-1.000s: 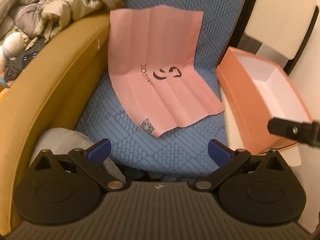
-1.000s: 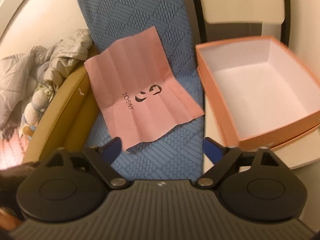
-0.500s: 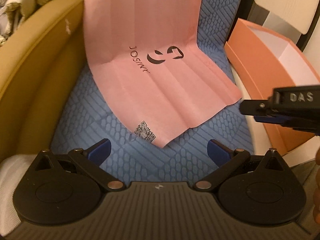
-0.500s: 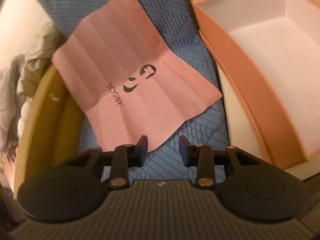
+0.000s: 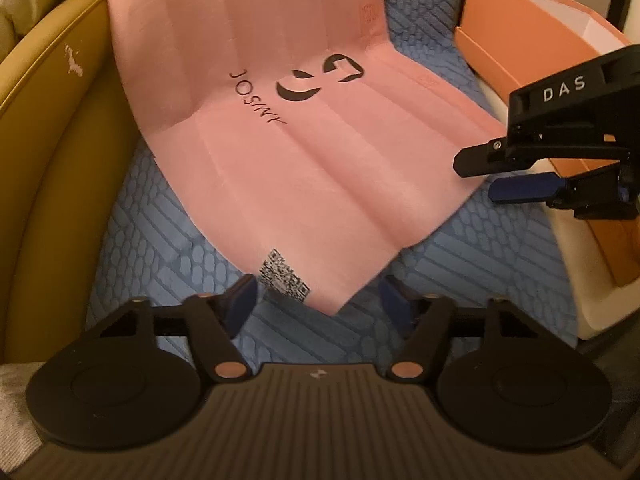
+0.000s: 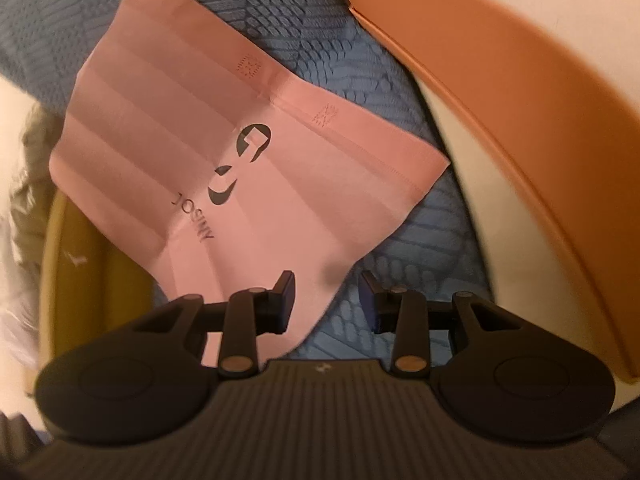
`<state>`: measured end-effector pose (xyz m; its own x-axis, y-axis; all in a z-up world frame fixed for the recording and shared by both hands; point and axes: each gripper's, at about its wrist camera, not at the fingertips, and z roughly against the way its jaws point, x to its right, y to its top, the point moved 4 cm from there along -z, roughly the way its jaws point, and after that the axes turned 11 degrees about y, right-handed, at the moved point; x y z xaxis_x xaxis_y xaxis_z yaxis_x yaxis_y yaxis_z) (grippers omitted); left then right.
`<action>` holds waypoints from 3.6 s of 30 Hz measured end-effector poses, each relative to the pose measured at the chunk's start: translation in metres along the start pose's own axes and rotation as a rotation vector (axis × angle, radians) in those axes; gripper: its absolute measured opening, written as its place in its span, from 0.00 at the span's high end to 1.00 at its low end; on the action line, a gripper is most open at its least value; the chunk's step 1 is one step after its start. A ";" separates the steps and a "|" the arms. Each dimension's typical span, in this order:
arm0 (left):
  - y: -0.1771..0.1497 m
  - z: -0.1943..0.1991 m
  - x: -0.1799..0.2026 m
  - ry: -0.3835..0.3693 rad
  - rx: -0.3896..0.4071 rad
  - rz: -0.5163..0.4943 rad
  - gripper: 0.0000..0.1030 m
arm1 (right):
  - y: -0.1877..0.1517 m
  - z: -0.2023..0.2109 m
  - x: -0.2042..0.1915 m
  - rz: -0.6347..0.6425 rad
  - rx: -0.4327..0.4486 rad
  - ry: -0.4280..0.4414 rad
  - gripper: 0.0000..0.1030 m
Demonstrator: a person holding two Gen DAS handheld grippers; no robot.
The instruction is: Organize objects
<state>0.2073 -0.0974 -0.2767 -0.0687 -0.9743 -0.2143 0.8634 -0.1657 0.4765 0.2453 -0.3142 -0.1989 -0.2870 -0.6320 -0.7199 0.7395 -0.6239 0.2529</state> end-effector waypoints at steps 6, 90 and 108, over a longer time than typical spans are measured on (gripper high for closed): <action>-0.005 -0.004 -0.009 0.017 0.006 0.032 0.63 | 0.004 -0.010 0.010 -0.048 0.017 0.026 0.63; 0.242 0.039 -0.168 -0.176 0.203 0.529 0.99 | 0.191 0.068 -0.222 0.207 0.185 0.077 0.55; 0.294 0.024 -0.201 -0.158 0.276 0.495 0.35 | 0.125 0.121 -0.159 0.405 0.206 0.069 0.54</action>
<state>0.4628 0.0462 -0.0732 0.2177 -0.9532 0.2098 0.6512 0.3020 0.6962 0.3093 -0.3479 0.0254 0.0467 -0.8159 -0.5762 0.6452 -0.4158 0.6410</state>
